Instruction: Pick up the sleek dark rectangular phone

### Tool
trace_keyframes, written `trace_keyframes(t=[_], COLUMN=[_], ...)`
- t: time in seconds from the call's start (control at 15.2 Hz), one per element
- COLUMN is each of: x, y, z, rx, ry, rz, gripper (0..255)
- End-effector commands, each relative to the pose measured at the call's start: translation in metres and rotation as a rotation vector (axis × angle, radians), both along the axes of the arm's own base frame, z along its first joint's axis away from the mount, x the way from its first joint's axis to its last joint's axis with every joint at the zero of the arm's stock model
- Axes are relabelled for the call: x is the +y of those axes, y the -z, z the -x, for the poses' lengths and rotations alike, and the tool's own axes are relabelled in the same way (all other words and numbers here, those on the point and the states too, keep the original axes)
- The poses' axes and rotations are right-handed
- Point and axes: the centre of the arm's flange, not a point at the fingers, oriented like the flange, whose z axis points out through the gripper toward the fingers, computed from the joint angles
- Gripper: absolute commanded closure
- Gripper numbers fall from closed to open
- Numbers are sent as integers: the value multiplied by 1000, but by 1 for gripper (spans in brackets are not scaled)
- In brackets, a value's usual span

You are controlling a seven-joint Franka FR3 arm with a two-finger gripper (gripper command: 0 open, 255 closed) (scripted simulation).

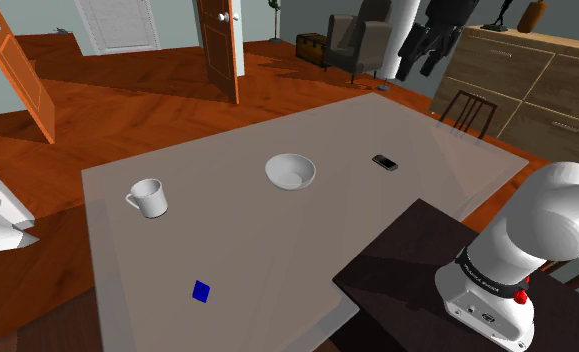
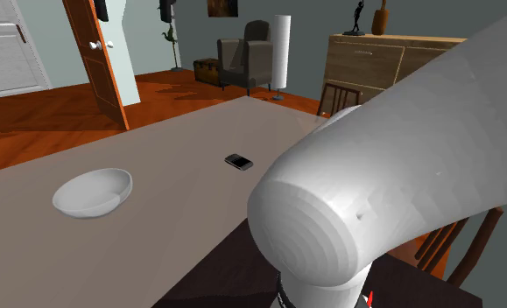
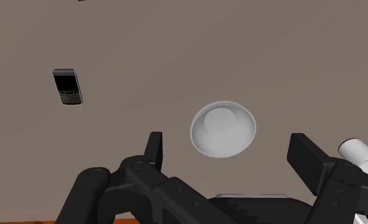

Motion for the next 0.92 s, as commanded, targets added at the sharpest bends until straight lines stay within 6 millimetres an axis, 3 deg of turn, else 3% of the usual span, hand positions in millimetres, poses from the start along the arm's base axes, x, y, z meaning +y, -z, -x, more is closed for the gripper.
trace_keyframes(t=[0.0,0.86], x=[0,-102], y=[0,130], z=[0,-42], rx=[0,41], ry=[0,-47], rz=[0,25], gripper=[0,0])
